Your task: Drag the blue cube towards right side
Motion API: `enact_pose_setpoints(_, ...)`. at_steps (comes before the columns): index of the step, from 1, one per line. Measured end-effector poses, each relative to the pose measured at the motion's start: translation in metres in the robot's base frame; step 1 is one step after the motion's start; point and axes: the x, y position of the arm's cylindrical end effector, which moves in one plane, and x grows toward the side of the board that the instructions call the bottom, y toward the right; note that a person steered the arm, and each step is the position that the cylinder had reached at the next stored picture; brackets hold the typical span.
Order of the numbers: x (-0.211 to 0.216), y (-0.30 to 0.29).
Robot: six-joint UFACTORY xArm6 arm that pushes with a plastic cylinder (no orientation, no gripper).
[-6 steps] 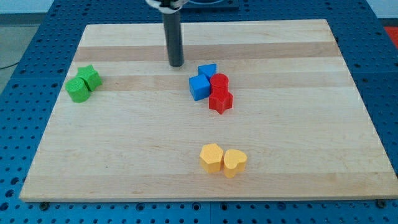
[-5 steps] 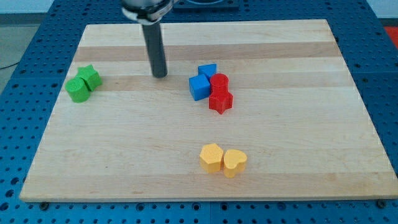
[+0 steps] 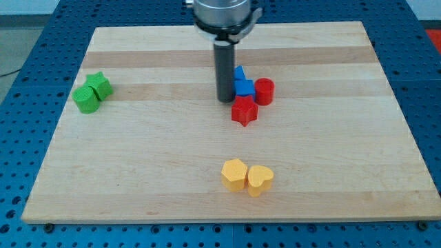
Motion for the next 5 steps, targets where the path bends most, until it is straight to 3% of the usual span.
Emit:
enact_pose_setpoints(3,-0.065,0.05)
enact_pose_setpoints(5,-0.074,0.052)
